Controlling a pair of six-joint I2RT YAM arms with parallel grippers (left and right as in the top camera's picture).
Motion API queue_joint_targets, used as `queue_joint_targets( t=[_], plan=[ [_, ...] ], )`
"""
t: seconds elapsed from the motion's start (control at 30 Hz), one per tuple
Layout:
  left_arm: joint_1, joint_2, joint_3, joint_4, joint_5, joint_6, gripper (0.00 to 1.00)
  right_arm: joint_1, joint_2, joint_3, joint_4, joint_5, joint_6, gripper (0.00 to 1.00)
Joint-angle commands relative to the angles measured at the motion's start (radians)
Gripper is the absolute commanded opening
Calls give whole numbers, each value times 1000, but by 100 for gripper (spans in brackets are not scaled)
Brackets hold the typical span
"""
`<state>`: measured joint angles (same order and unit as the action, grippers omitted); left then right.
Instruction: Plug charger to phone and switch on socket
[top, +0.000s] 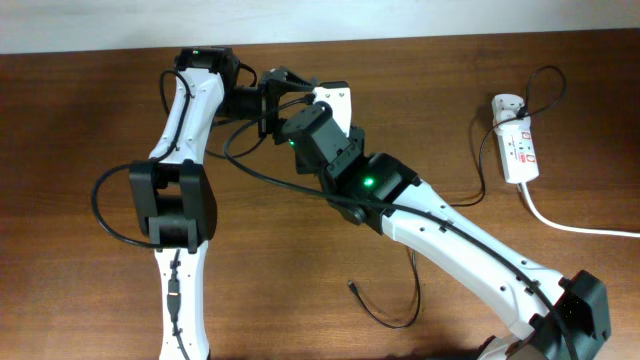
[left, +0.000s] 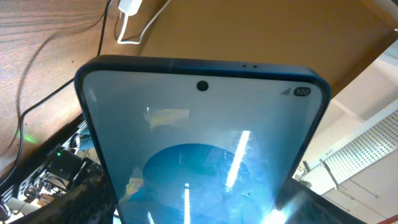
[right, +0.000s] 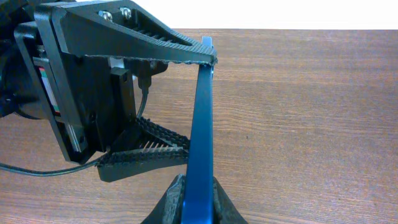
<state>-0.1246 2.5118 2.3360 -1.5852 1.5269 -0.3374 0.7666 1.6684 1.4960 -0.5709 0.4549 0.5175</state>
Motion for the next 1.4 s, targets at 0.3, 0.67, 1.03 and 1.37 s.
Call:
queue_joint_targets(
  t=[0.3,0.67,1.03,1.37],
  plan=[
    [2,-4,25,1,38,-7,99,5,-1,26,63,209,451,4],
    [2,-4,25,-7,47,-149,71,5,-1,26,44,50,1412,4],
    [3,-4,25,-36,47,-153,45,6,-1,26,37,49,1485,4],
    [3,-4,25,-37,47,-153,29,6,-1,26,59,0,1485,4]
  ],
)
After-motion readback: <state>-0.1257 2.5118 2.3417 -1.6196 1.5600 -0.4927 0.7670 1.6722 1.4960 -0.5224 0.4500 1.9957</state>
